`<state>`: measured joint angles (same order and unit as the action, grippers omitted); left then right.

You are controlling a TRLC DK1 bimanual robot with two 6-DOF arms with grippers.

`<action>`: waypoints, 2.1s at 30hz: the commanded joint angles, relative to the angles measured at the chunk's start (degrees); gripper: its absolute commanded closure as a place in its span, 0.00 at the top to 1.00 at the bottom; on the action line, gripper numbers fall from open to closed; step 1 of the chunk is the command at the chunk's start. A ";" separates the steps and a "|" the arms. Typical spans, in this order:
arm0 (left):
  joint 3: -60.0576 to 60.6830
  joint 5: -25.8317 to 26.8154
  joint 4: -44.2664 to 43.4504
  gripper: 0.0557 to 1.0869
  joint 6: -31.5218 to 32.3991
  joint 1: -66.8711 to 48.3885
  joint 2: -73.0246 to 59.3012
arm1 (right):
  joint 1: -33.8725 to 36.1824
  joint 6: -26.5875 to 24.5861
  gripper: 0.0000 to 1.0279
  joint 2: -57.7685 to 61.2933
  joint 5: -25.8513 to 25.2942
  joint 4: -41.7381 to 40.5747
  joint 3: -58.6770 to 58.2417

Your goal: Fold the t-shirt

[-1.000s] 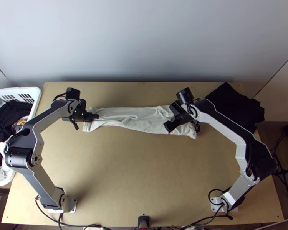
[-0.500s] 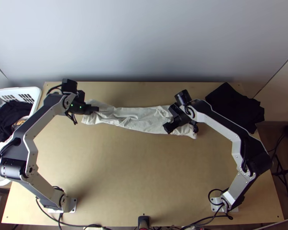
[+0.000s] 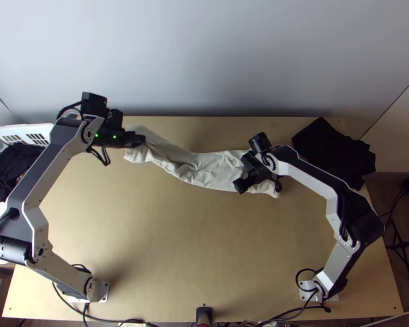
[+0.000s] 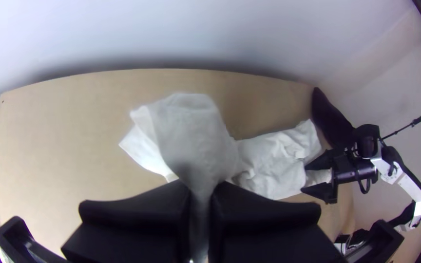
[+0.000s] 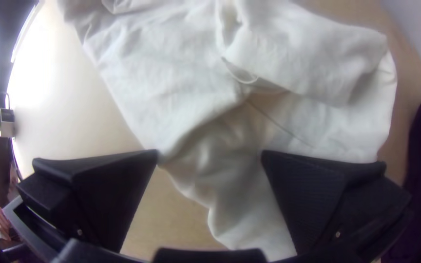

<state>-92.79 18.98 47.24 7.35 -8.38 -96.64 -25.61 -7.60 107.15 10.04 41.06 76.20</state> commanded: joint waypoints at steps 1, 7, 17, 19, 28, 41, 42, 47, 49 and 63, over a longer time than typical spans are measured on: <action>-5.64 2.99 0.13 0.03 3.02 -4.10 0.14 | 1.61 0.65 0.97 -5.11 -0.02 0.95 1.23; -7.75 5.19 -3.47 0.03 6.00 -8.58 -0.48 | 7.24 0.39 0.97 -13.20 1.65 7.28 4.57; -7.40 7.47 -11.38 0.03 7.23 -20.80 -4.52 | 16.55 1.00 0.97 -25.77 2.44 14.31 3.07; -7.49 7.38 -14.99 0.03 7.59 -22.91 -6.63 | 17.08 0.92 0.97 -27.70 2.44 14.75 1.23; -10.13 7.38 -24.04 0.03 9.52 -28.80 -15.51 | 18.22 0.92 0.97 -32.71 2.44 15.81 -5.28; -13.47 6.77 -37.22 0.03 15.15 -31.96 -28.08 | 18.93 0.39 0.97 -34.56 2.35 16.77 -9.32; -13.55 6.77 -37.93 0.03 15.32 -32.31 -29.13 | 19.01 0.39 0.97 -34.64 2.35 16.95 -9.41; -15.31 6.59 -40.74 0.03 16.11 -34.16 -33.88 | 19.19 0.39 0.97 -35.61 2.35 17.21 -10.81; -16.89 6.33 -41.09 0.03 16.29 -34.77 -35.90 | 19.28 0.48 0.97 -36.14 2.35 17.39 -11.34; -27.53 7.38 -17.62 0.96 13.12 -31.34 -26.23 | 18.49 0.56 0.97 -38.51 2.09 16.25 -13.27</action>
<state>-117.67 25.93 16.16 24.75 -42.50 -131.92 -5.89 -7.49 68.71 12.21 59.66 63.13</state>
